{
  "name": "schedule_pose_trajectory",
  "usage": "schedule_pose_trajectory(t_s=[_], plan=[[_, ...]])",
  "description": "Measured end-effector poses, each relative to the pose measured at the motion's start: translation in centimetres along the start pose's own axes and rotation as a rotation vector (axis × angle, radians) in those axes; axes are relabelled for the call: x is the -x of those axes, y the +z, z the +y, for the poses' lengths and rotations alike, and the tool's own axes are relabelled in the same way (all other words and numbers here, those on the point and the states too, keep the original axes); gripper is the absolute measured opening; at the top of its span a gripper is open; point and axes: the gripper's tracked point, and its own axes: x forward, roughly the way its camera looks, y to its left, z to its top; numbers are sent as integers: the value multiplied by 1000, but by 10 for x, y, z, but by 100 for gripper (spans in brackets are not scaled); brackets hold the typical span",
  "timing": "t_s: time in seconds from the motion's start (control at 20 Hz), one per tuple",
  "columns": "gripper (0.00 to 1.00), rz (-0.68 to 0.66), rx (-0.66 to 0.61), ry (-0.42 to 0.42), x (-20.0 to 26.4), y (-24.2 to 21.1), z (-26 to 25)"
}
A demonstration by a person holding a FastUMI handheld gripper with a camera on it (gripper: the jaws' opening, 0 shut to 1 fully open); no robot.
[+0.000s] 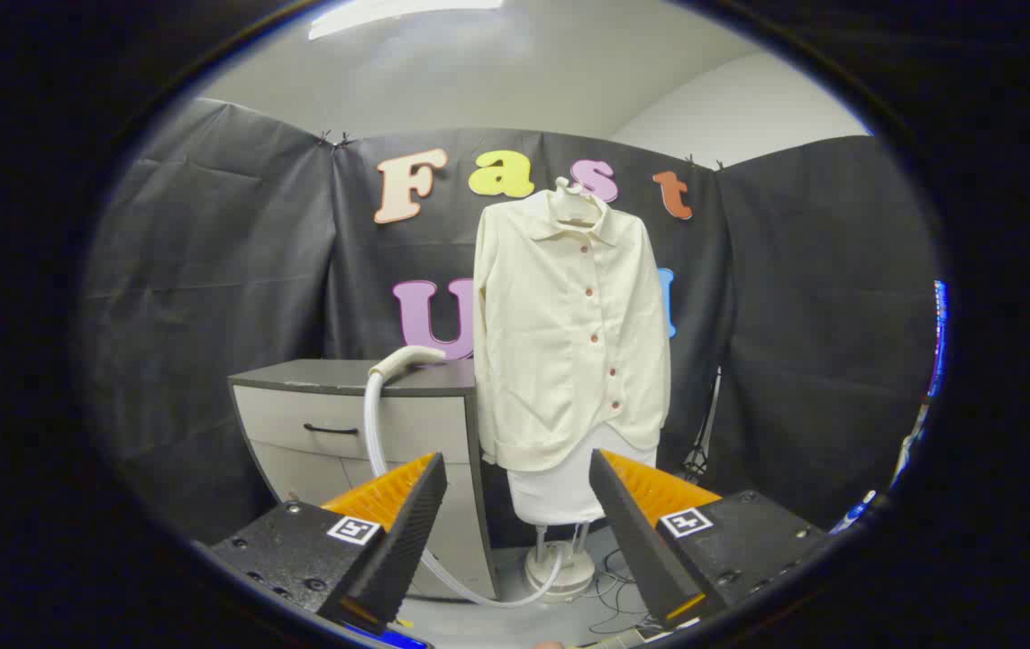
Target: Iron the clothes twice with a garment steamer, once on the left side and once on the right side.
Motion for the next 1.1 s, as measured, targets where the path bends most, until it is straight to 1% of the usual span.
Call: schedule_pose_trajectory(t_s=[0.3, 0.55, 0.9, 1.1], plan=[[97, 4, -29, 25, -13, -3, 9], [97, 33, -39, 55, -28, -12, 26], [97, 43, -2, 95, -51, -13, 57], [97, 64, -10, 105, -77, -15, 74]])
